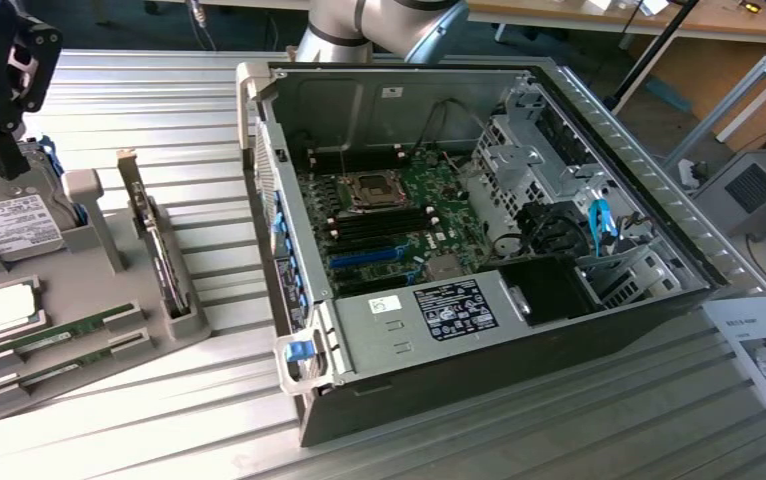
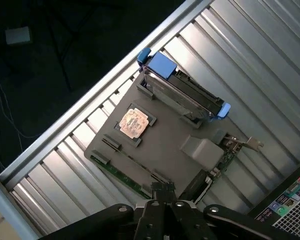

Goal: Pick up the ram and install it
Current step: 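Pick up the ram and move it above insertion slot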

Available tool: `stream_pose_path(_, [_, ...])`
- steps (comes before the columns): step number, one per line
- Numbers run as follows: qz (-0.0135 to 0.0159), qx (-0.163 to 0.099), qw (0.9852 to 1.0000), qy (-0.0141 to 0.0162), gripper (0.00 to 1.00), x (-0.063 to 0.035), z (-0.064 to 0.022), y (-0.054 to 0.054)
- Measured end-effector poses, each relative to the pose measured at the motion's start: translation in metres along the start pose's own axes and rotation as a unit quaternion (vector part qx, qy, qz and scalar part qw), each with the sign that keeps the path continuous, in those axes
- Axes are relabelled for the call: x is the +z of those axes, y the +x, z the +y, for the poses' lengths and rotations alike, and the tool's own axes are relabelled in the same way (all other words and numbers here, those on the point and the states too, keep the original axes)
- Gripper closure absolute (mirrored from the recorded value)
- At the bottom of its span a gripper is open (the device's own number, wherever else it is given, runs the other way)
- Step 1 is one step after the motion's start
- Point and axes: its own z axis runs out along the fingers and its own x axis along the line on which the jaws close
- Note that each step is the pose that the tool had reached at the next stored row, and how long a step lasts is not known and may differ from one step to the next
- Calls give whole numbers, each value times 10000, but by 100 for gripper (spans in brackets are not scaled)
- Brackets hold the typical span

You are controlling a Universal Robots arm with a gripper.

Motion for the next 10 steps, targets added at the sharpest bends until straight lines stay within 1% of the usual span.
stream_pose_path(2, [6, -142, 9999, 5, 89, 0, 0, 0])
stream_pose_path(5, [14, -355, 9994, 12, 89, 0, 0, 0])
stream_pose_path(8, [23, -571, 9984, 19, 89, 0, 0, 0])
stream_pose_path(10, [28, -714, 9974, 24, 89, 0, 0, 0])
